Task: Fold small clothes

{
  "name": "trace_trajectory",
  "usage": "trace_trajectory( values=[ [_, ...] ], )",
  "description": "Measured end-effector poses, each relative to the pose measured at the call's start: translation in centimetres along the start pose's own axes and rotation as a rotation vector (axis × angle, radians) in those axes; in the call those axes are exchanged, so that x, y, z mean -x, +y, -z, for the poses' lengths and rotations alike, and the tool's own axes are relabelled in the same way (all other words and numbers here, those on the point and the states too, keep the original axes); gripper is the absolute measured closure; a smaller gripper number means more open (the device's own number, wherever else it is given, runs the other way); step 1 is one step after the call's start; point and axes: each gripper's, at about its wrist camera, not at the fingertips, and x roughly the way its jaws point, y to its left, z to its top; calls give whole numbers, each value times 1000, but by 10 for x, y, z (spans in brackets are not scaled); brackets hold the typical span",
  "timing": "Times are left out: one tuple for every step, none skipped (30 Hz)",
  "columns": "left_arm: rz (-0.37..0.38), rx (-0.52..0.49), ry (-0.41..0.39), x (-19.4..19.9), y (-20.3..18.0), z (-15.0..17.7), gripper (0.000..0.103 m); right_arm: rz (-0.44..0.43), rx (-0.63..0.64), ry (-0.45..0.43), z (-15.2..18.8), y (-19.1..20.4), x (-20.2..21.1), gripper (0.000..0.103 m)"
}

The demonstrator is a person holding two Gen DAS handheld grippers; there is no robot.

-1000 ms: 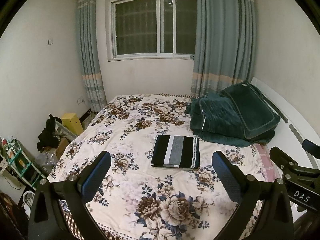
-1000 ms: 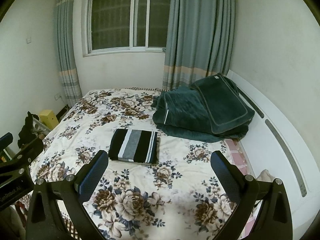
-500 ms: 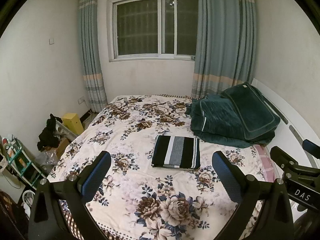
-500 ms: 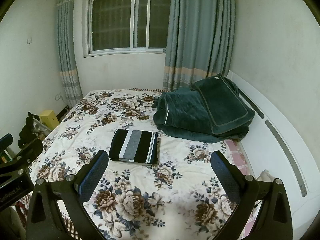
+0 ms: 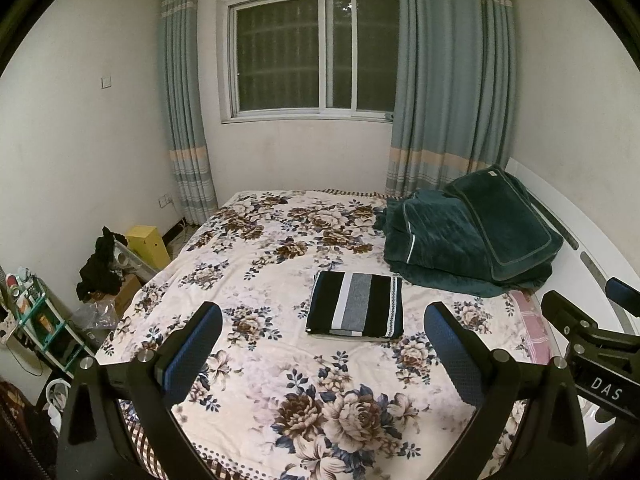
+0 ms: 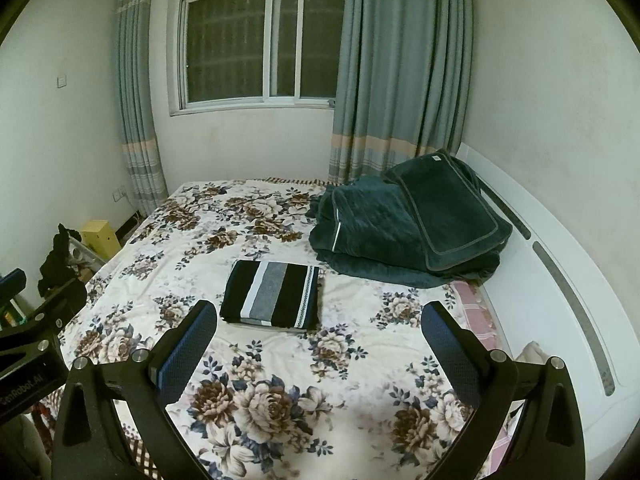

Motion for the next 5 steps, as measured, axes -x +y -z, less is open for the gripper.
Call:
trace_trajectory(
  values=[
    [-3,-1,-1,0,0,0,0,0,1,1,1,0,0,0],
    [-7,-2,-3,1,0,1,0,1,-2,1,4,-1,1,0],
    [-12,1,-6,2,1,3,0,1,-1,1,2,0,1,0],
    [-14,2,-11,3,1,0,0,2,-2,1,5,-1,2,0],
    [-17,5,-12,3,2,-1,0,3,-4,0,7,-1,3,0]
  ],
)
